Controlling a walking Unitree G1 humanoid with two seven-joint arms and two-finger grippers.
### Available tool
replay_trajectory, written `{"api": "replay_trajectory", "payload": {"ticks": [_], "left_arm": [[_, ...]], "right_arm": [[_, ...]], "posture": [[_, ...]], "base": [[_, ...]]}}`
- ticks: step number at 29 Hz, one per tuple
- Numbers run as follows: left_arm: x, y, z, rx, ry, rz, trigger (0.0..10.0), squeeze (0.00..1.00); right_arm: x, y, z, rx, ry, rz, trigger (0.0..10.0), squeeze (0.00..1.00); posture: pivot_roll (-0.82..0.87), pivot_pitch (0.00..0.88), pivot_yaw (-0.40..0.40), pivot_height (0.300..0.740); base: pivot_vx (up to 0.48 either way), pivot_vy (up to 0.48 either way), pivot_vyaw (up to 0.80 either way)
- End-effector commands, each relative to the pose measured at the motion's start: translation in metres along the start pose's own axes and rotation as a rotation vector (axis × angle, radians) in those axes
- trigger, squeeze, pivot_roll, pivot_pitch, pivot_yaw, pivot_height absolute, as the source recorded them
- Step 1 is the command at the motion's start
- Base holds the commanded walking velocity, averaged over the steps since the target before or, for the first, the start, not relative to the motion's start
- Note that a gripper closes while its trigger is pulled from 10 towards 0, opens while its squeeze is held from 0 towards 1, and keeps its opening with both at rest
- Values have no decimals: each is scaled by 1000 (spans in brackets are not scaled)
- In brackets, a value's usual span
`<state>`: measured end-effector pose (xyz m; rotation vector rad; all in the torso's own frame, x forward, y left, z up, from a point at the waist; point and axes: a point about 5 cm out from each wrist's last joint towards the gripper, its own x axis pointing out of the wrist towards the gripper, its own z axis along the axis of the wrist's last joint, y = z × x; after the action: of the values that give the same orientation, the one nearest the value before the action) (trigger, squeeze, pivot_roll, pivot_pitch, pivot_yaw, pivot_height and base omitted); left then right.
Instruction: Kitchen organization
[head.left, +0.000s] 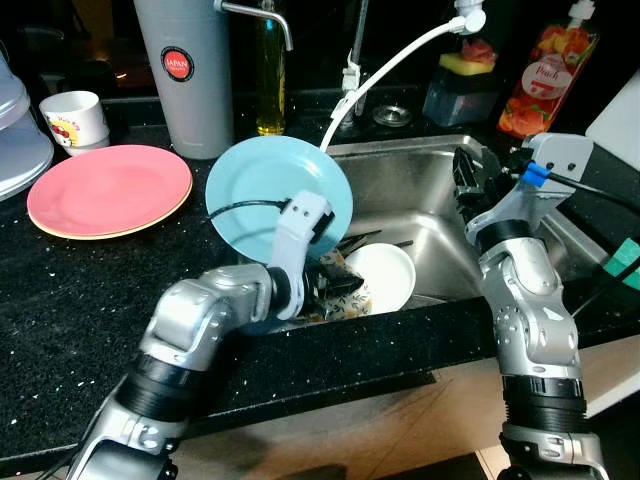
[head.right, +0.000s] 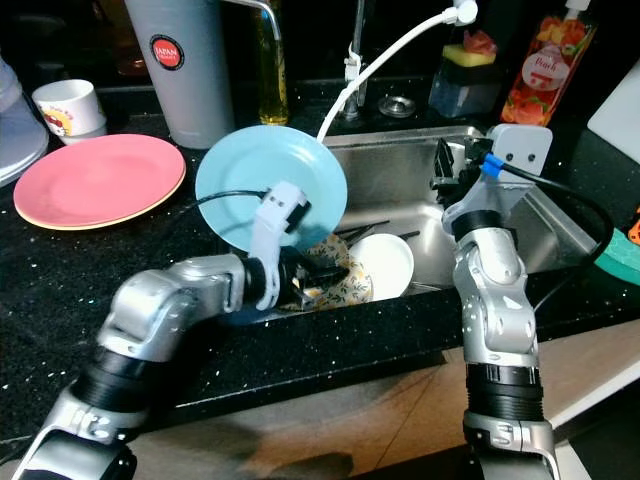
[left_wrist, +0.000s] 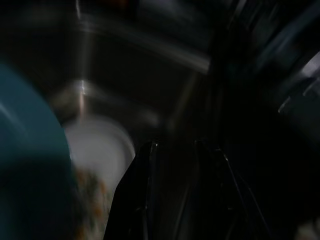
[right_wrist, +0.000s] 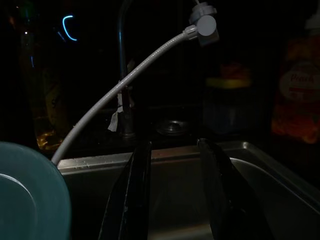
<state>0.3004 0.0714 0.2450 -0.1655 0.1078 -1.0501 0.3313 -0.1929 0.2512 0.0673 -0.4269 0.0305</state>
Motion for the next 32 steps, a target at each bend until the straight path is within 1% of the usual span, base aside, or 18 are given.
{"api": "replay_trajectory", "payload": {"ticks": [1,3,4,5,6,9,12,13,16,20,22,25,26,28,29,30,31,32], "left_arm": [[-7,1,17,15,-82,2,10000,0],[-9,6,23,13,-117,43,10000,0],[-9,29,27,-31,-117,242,10000,0],[-9,43,24,-65,-97,356,10000,0],[-9,43,24,-65,-97,356,10000,0],[-12,73,5,-147,-15,580,10000,0],[-18,86,-2,-234,-49,675,10000,0],[-23,90,-1,-210,-75,750,10000,0],[-27,91,4,-139,-110,806,10000,0],[-32,88,11,-154,-199,862,10000,0],[-36,79,10,-161,-203,904,10000,0],[-40,76,11,-44,-150,905,10000,0],[-46,76,15,56,-124,895,10000,0],[-46,76,15,56,-124,895,10000,0],[-67,82,31,333,-39,877,10000,0],[-67,82,31,333,-39,877,10000,0],[-82,86,39,496,35,872,10000,0],[-92,89,44,592,88,869,10000,0]], "right_arm": [[2,2,-1,8,8,8,10000,125],[2,2,-1,8,8,9,10000,129],[2,3,-1,9,8,11,10000,133],[2,3,-2,10,8,11,10000,122],[2,3,-2,10,8,11,10000,122],[3,4,-2,11,8,11,10000,129],[2,4,-1,9,3,11,10000,129],[1,1,1,4,-1,6,10000,133],[0,0,1,2,-1,2,10000,125],[-1,3,0,33,-3,5,10000,129],[-3,3,0,248,-5,-37,10000,125],[-3,5,0,334,-7,-40,10000,125],[-3,6,1,364,-7,-31,10000,129],[-3,6,1,364,-7,-31,10000,129],[-1,12,2,414,-11,1,10000,122],[-1,12,2,414,-11,1,10000,122],[1,16,4,422,-14,22,10000,122],[2,19,5,424,-16,34,10000,122]], "posture": [[10,67,-39,740],[10,67,-39,740],[10,67,-39,740],[15,63,-35,740],[15,63,-35,740],[11,60,-33,740],[-5,55,-25,740],[-5,55,-25,740],[-10,52,-22,740],[-12,50,-17,740],[-4,46,-10,740],[-4,46,-10,740],[8,46,-9,740],[8,46,-9,740],[21,48,-15,740],[21,48,-15,740],[38,49,-16,740],[38,49,-16,740]], "base": [[0,0,0],[0,0,0],[0,0,0],[0,0,0],[0,0,0],[0,0,0],[0,0,0],[0,0,0],[0,0,0],[0,0,0],[0,0,0],[0,0,0],[0,0,0],[0,0,0],[0,0,0],[0,0,0],[0,0,0],[0,0,0]]}}
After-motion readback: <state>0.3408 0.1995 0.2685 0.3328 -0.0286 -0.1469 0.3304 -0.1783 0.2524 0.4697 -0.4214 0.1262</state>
